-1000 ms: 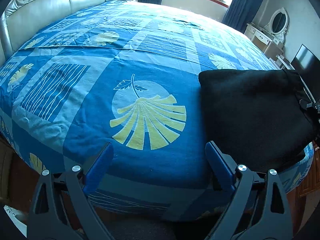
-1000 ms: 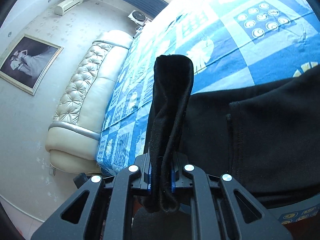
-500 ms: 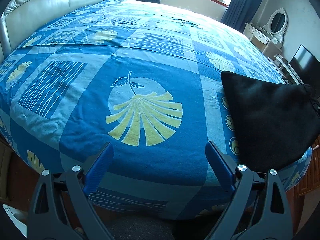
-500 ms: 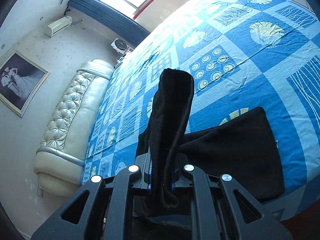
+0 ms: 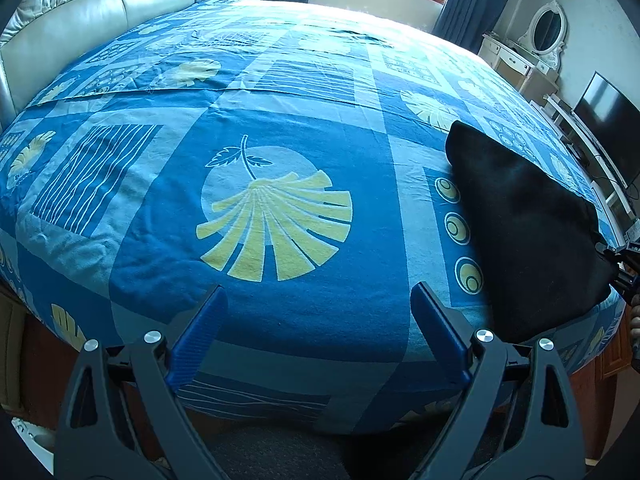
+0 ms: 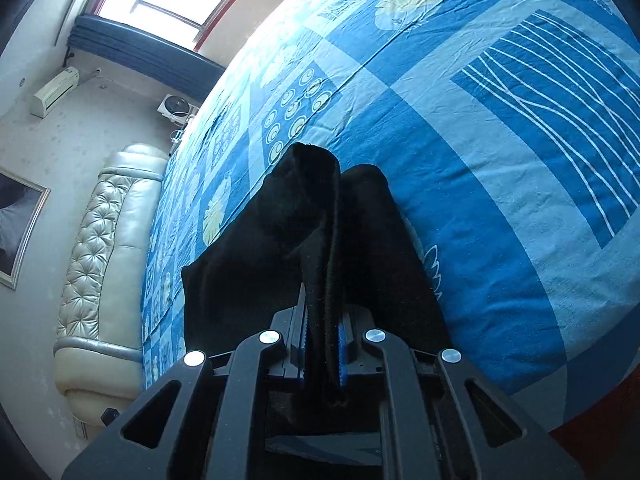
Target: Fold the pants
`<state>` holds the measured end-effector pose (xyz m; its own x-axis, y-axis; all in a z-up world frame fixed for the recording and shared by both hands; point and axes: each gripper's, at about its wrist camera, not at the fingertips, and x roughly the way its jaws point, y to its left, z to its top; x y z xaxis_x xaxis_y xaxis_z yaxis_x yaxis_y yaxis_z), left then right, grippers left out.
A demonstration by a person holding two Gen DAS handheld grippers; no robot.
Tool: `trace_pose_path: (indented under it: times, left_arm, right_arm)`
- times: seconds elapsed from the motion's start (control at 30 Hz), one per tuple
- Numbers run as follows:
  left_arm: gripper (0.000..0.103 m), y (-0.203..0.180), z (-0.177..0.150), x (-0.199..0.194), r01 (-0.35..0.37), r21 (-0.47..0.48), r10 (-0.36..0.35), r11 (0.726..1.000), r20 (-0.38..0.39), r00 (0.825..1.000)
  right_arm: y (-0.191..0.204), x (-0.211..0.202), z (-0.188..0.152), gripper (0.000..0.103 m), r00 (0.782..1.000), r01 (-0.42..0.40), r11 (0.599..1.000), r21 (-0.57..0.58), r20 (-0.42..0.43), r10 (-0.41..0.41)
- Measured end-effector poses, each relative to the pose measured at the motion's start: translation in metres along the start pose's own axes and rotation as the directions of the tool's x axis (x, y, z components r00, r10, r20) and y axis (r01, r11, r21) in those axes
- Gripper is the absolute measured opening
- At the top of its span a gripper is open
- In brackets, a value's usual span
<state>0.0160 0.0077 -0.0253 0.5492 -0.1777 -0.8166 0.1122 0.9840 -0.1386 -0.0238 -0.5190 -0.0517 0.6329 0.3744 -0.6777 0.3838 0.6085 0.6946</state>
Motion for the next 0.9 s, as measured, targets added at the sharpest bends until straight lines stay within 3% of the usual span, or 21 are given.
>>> trace_pose_path:
  times: [0.9]
  left_arm:
    - [0.093, 0.001, -0.003, 0.009, -0.007, 0.009, 0.008, 1.0, -0.026, 1.0]
  right_arm:
    - [-0.036, -0.01, 0.0, 0.011, 0.997, -0.077, 0.993, 0.084, 0.006, 0.076]
